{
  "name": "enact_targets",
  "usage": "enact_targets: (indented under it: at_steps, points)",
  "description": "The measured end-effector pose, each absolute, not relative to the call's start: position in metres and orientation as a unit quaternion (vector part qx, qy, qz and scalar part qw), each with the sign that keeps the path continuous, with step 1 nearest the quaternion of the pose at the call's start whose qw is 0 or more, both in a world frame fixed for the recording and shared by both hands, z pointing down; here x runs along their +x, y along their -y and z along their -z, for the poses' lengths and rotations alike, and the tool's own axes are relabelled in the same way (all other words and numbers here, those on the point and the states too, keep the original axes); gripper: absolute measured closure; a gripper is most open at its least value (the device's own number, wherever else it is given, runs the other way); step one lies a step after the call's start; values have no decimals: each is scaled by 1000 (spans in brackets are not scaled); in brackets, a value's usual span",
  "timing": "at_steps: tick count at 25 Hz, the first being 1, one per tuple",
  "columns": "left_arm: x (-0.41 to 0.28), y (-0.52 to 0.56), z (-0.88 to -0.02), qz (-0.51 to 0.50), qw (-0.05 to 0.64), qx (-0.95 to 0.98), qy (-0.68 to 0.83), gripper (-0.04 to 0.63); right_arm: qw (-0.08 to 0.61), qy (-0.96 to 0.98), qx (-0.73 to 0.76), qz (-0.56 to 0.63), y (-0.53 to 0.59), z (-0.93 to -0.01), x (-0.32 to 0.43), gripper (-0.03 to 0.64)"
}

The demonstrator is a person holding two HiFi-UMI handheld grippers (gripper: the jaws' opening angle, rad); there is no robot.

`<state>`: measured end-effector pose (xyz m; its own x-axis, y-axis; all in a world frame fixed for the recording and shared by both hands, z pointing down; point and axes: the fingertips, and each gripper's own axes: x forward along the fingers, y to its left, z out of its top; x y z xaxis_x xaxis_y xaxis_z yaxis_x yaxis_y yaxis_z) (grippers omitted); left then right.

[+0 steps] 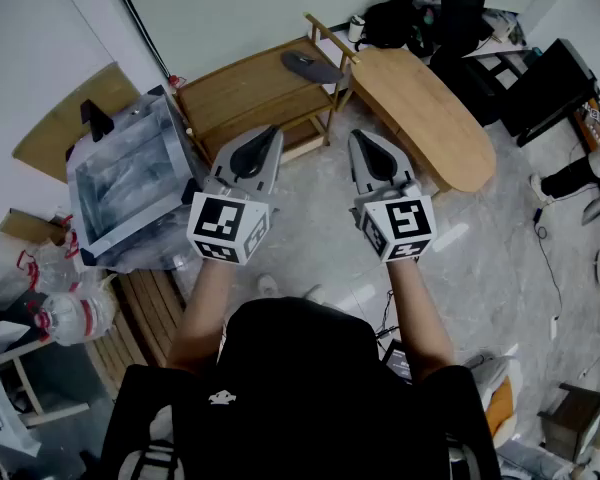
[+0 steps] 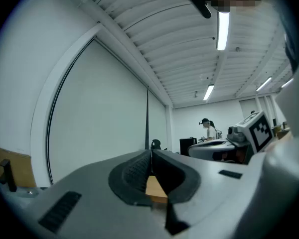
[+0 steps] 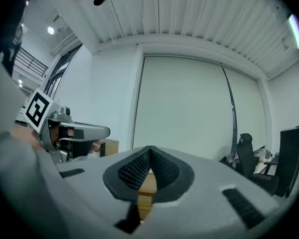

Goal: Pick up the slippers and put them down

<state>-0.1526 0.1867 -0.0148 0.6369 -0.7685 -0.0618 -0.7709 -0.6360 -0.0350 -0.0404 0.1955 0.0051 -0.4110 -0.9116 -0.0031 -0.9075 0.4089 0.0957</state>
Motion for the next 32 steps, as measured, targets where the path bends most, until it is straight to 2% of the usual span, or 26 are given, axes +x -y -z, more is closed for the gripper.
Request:
enact_targets:
  at_steps: [19, 32]
  points:
    - [-136, -208, -9, -8, 17, -894, -448, 588, 46, 861, 505, 44, -209, -27, -22, 630]
    - [-142, -130, -30, -6, -4, -895, -446, 588, 24, 856, 516, 29, -132, -36, -21, 630]
